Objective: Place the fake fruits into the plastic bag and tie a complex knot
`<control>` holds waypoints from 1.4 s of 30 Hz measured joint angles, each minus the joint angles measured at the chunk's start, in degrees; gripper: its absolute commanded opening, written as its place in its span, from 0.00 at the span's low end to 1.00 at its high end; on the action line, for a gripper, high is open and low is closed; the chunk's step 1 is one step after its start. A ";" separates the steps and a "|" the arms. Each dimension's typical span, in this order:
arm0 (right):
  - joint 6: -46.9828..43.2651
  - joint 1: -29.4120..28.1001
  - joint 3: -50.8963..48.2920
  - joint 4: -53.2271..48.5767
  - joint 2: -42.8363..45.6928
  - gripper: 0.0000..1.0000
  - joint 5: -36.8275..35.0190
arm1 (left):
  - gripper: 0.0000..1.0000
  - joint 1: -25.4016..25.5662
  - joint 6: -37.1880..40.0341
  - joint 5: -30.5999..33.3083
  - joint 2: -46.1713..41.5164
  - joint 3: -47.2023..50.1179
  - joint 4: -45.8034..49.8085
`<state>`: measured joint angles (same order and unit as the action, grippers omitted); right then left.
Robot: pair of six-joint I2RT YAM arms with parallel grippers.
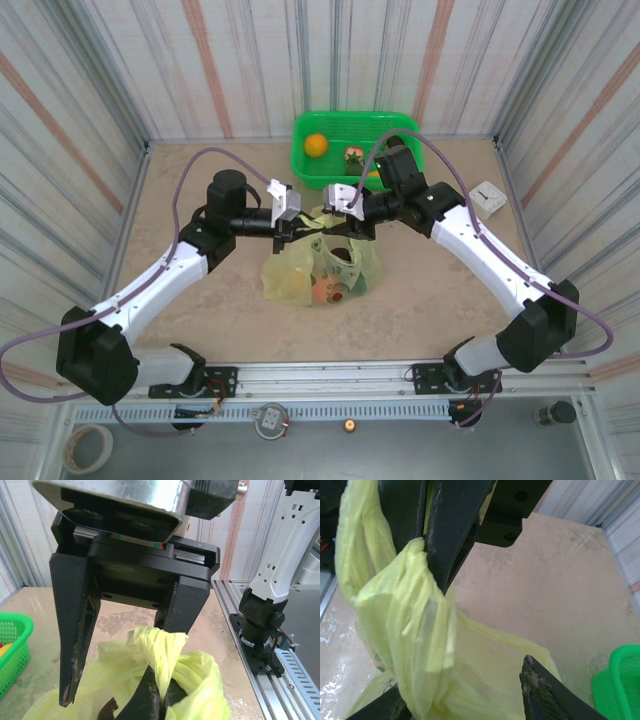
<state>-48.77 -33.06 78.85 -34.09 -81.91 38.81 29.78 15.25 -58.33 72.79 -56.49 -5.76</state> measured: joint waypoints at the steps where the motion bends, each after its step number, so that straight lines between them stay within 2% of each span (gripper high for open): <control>1: -0.15 -0.04 0.00 0.02 0.00 0.38 0.04 | 0.00 0.00 0.00 -0.26 0.00 0.00 0.00; 6: -1.29 -0.33 0.00 -0.24 -0.11 0.08 0.09 | 0.00 -0.02 0.00 -0.39 0.02 0.00 0.00; 8: -1.33 -0.37 0.00 -0.48 -0.11 0.00 0.13 | 0.00 -0.02 0.00 -0.31 0.04 0.00 0.00; 9: -1.51 -0.37 0.00 -0.52 -0.09 0.00 0.04 | 0.04 0.00 0.00 -0.24 0.04 0.00 0.00; 11: -1.51 -0.35 0.00 -0.52 -0.04 0.00 -0.07 | 0.26 0.00 -0.02 -0.15 0.04 0.00 -0.02; 13: -1.44 -0.35 -0.07 -0.15 0.22 0.00 -0.70 | 0.39 0.07 -0.11 0.00 0.04 0.00 0.04; 16: -1.38 -0.17 -0.94 0.92 1.40 0.00 -1.70 | 0.44 0.74 0.09 2.49 -0.33 0.07 1.20; 19: -1.33 0.11 -2.12 1.75 2.80 0.00 -2.19 | 0.54 1.60 0.63 6.64 -3.08 2.03 0.70; 25: -1.27 1.18 -2.80 2.38 3.78 0.00 -2.60 | 0.58 2.40 2.19 9.99 -10.69 5.99 -0.63; 31: -1.25 1.70 -2.91 2.58 3.80 0.00 -2.47 | 0.57 2.25 3.54 10.05 -11.39 5.53 0.07; 37: -1.20 1.70 -2.91 2.56 3.80 0.00 -0.85 | 0.57 -3.63 -1.05 9.29 -14.51 7.02 -7.63; 42: -1.20 1.70 -2.91 2.32 3.80 0.00 1.09 | 0.57 -6.78 -7.21 6.91 -11.74 7.02 -15.91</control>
<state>-49.98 -31.35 75.94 -31.77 -78.11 39.90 23.00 8.03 -51.42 61.06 -49.47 -21.67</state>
